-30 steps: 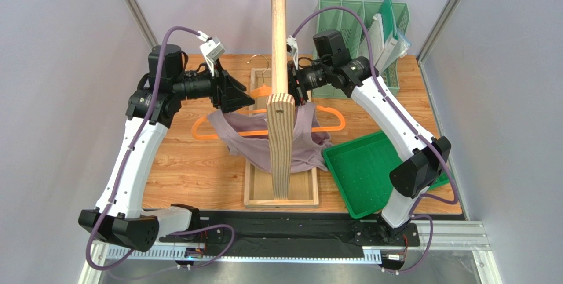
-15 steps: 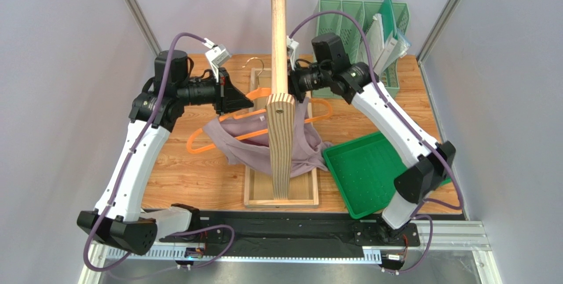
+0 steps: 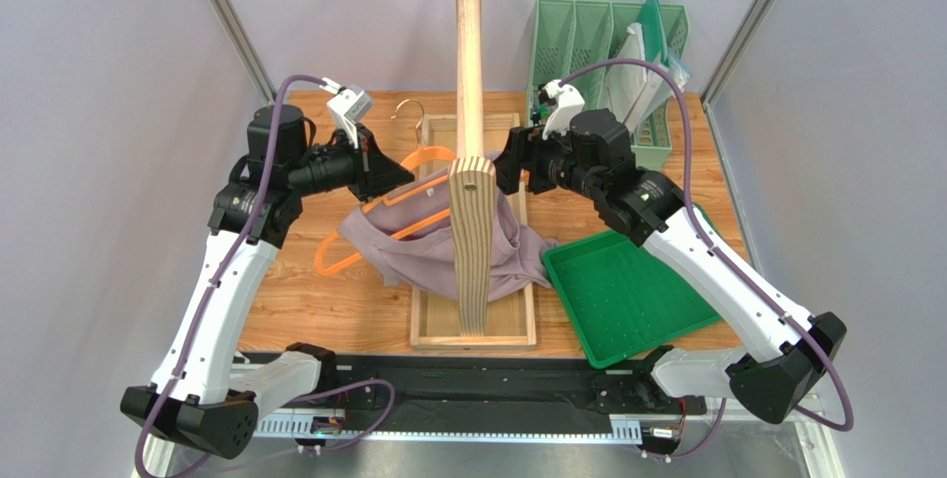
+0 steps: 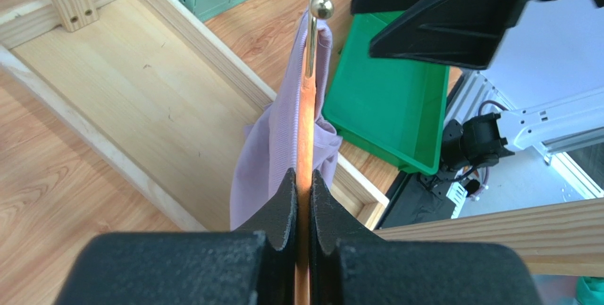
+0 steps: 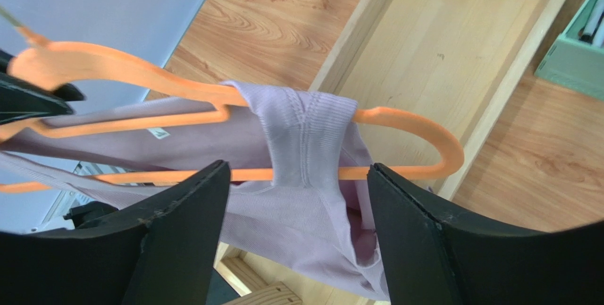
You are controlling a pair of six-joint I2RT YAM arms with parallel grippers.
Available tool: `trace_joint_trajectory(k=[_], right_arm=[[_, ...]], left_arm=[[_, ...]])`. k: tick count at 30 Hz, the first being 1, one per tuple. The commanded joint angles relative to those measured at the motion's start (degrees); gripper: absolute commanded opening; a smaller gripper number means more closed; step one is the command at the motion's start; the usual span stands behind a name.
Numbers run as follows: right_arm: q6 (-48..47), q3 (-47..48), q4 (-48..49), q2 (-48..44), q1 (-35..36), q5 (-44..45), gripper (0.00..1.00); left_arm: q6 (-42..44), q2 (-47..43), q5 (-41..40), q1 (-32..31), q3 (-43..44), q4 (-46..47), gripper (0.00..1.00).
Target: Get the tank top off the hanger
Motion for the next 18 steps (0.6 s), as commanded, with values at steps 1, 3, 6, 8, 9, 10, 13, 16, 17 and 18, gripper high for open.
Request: trace_joint_trajectory(k=[1, 3, 6, 8, 9, 10, 13, 16, 17, 18], right_arm=[[0.9, -2.8, 7.3, 0.6, 0.7, 0.2, 0.73], [0.6, -3.3, 10.2, 1.4, 0.8, -0.2, 0.64], [0.3, -2.8, 10.7, 3.3, 1.1, 1.6, 0.58], [0.5, -2.9, 11.6, 4.1, 1.1, 1.8, 0.52], [0.8, -3.7, 12.2, 4.2, 1.1, 1.8, 0.51], [1.1, -4.1, 12.8, 4.1, 1.1, 1.7, 0.48], [1.7, -4.3, 12.2, 3.8, 1.4, 3.2, 0.24], [1.9, -4.0, 9.2, 2.5, 1.6, 7.7, 0.11], [2.2, -3.6, 8.2, 2.4, 1.6, 10.3, 0.09], [2.3, -3.2, 6.9, 2.2, 1.5, 11.3, 0.08]], left_arm=[[-1.7, -2.1, 0.6, 0.3, 1.1, 3.9, 0.00], [-2.2, -2.1, 1.6, 0.3, 1.2, 3.9, 0.00], [-2.5, -2.7, 2.2, 0.3, 1.4, 3.8, 0.00], [-2.7, -3.1, 2.4, 0.3, 1.6, 3.7, 0.00], [-2.7, -3.1, 2.8, 0.3, 1.5, 3.7, 0.00], [-2.8, -3.1, 2.8, 0.3, 1.7, 3.6, 0.00], [-2.4, -3.1, 1.7, 0.3, 2.2, 2.5, 0.00], [-2.0, -3.3, -0.2, 0.3, 2.2, 1.4, 0.00], [-2.0, -3.2, -0.6, 0.3, 2.3, 1.1, 0.00], [-2.1, -3.3, -0.8, 0.3, 2.3, 1.0, 0.00]])
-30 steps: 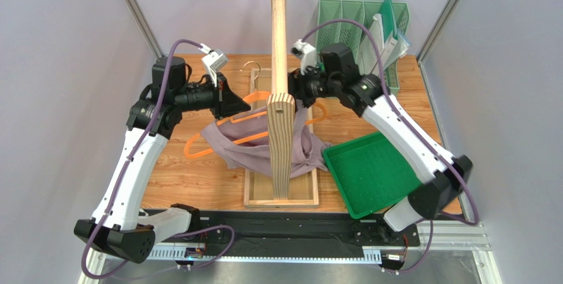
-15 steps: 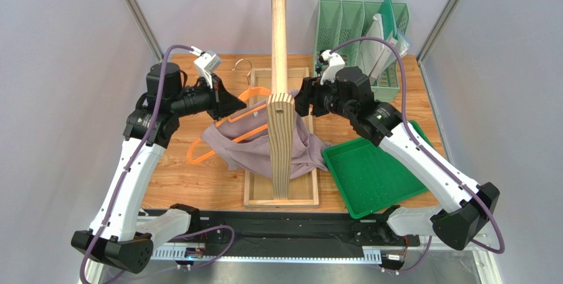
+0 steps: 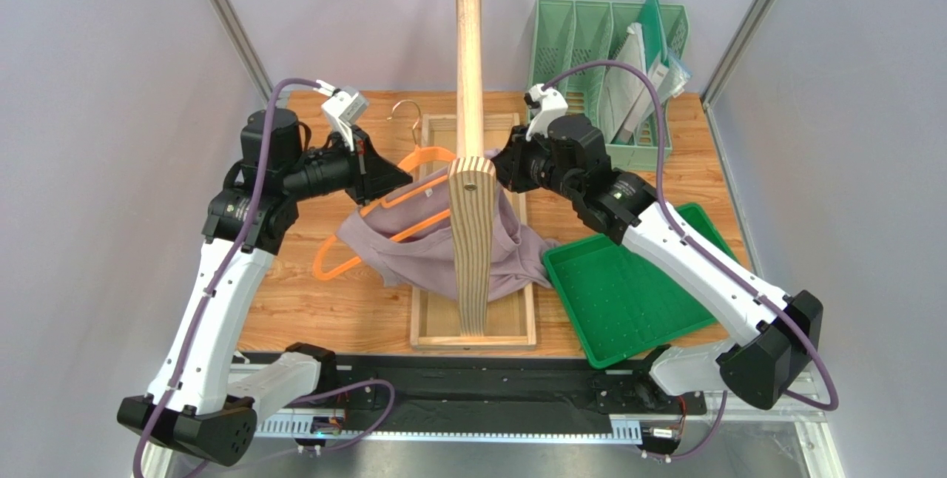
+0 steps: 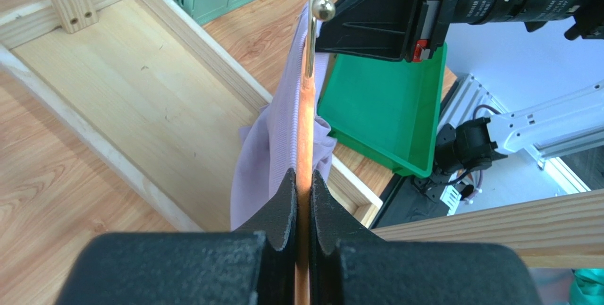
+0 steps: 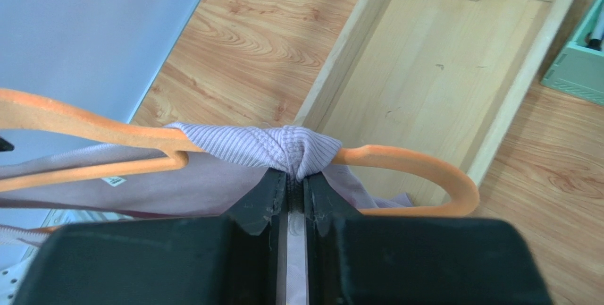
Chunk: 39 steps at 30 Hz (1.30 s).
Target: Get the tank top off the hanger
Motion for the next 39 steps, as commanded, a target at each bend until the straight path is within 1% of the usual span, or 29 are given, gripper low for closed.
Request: trace_joint_trajectory(k=[1, 4, 7, 10, 13, 16, 17, 19, 20, 21, 23, 24, 27, 31, 32, 33, 34, 35, 36, 37, 39], right_arm=[[0.5, 1.2, -2.5, -2.2, 0.1, 8.5, 0.00], [0.5, 1.5, -3.9, -2.6, 0.0, 10.0, 0.00], [1.5, 2.2, -5.7, -2.5, -0.8, 14.4, 0.00], [4.6, 2.9, -6.5, -2.3, -5.0, 11.2, 0.00], [5.5, 5.5, -8.3, -1.0, -9.2, 6.1, 0.00], [5.6, 8.1, -9.9, 1.0, -13.1, -2.5, 0.01], [6.0, 8.0, -9.9, 1.3, -14.2, -5.7, 0.01], [5.9, 7.2, -9.9, 1.2, -17.0, -7.6, 0.02], [5.9, 6.8, -9.7, 1.1, -18.1, -10.1, 0.02], [6.1, 6.0, -9.4, 0.9, -20.3, -11.3, 0.02], [6.4, 4.2, -8.5, 1.0, -22.1, -13.5, 0.00], [6.3, 3.7, -7.8, 1.6, -23.4, -14.4, 0.00], [5.8, 0.6, -6.5, 2.4, -24.0, -18.1, 0.00], [6.9, -6.4, 0.3, 1.5, -23.7, -24.1, 0.00], [7.3, -9.1, 1.5, 1.2, -23.2, -26.3, 0.00], [7.4, -10.0, 2.9, 0.6, -22.6, -26.9, 0.00], [7.2, -10.6, 3.6, 0.3, -21.7, -27.7, 0.00], [7.0, -11.6, 4.3, 0.1, -19.8, -28.2, 0.00], [7.0, -11.8, 5.6, -0.5, -18.6, -28.7, 0.00], [7.5, -12.3, 6.7, -0.6, -17.8, -30.9, 0.01], [8.2, -12.4, 8.0, -1.0, -16.7, -32.8, 0.01]], left_arm=[[-0.6, -1.4, -0.6, 0.2, 2.2, 1.2, 0.00], [-0.6, -1.4, -1.4, 0.2, 2.5, 1.2, 0.00], [-0.8, -1.8, -1.7, 0.2, 2.6, 1.0, 0.00], [0.6, -3.1, -1.7, 0.1, 2.2, 0.3, 0.00], [2.5, -4.0, -1.6, 0.2, 2.0, -0.8, 0.00], [3.3, -4.6, -0.8, 0.2, 1.4, -1.2, 0.00], [3.7, -4.6, -1.3, 0.1, 1.4, -1.6, 0.00], [3.8, -5.1, -2.4, 0.2, 1.3, -1.9, 0.00], [3.9, -5.3, -3.0, 0.2, 1.0, -1.7, 0.00], [3.9, -5.6, -2.6, 0.2, 0.5, -1.6, 0.00], [3.8, -6.4, -1.2, 0.2, -0.3, -0.2, 0.00], [3.4, -6.8, -0.7, 0.2, -1.4, 0.7, 0.00], [1.2, -8.0, 0.2, 0.2, -2.7, 4.6, 0.00], [-2.2, -10.0, -1.3, 0.2, -4.2, 12.0, 0.00], [-4.1, -10.4, -1.5, 0.2, -5.2, 13.8, 0.00], [-5.6, -10.9, -1.5, 0.2, -5.8, 18.0, 0.00], [-7.0, -10.8, -1.3, 0.2, -6.4, 20.3, 0.00], [-10.3, -10.7, -0.3, 0.2, -7.4, 22.7, 0.00], [-11.9, -9.6, 0.3, 0.2, -7.6, 26.8, 0.00], [-13.5, -8.9, 2.2, 0.2, -7.9, 28.9, 0.00], [-17.5, -6.6, 3.3, 0.2, -8.0, 32.8, 0.00]])
